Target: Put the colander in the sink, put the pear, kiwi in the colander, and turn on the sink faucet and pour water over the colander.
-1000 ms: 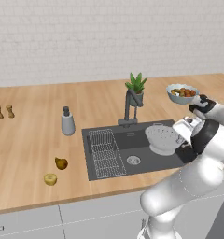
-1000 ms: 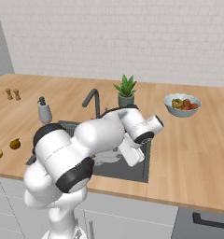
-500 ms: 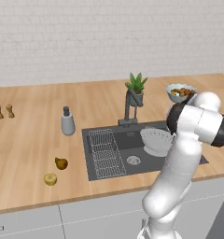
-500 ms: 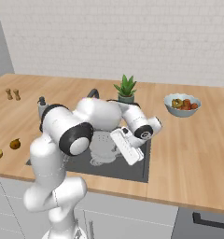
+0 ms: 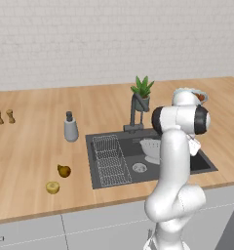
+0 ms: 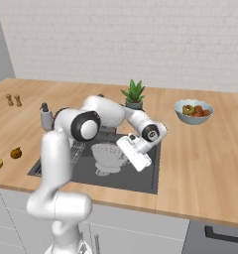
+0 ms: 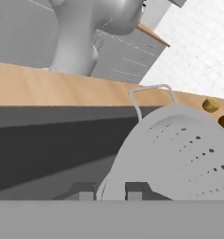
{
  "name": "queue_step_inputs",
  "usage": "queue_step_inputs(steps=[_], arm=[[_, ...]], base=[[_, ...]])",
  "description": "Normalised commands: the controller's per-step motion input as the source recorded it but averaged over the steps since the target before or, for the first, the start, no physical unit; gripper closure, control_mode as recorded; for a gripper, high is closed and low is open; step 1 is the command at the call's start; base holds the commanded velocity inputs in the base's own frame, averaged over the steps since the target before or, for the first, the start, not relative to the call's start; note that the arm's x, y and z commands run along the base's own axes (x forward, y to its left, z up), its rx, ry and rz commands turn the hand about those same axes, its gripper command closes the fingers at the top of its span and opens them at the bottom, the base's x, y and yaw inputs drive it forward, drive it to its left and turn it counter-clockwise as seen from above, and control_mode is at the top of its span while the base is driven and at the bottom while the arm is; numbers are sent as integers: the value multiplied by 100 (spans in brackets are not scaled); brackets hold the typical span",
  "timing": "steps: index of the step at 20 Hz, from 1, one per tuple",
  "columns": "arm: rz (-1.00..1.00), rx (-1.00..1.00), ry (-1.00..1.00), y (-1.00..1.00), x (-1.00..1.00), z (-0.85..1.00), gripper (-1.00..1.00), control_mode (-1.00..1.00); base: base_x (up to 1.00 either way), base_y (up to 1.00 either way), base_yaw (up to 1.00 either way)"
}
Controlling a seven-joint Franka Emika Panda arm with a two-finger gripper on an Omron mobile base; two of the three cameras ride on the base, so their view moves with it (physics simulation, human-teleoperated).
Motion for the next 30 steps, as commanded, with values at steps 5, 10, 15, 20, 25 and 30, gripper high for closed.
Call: queue_step_inputs(steps=[5,10,15,20,25,30], arm=[[8,0,0,20,22,-50,100,-100],[7,-1,-18,18,19,-37,100,-100],[8,-4,-31,19,16,-19,100,-100],[6,-6,-30,27,5,-24,100,-100],[0,-6,-25,33,2,-23,100,-100],[3,-4,-24,27,-14,-14,100,-100]], base=[[0,0,0],[0,0,0],[0,0,0],[0,0,0],[0,0,0],[0,0,0]])
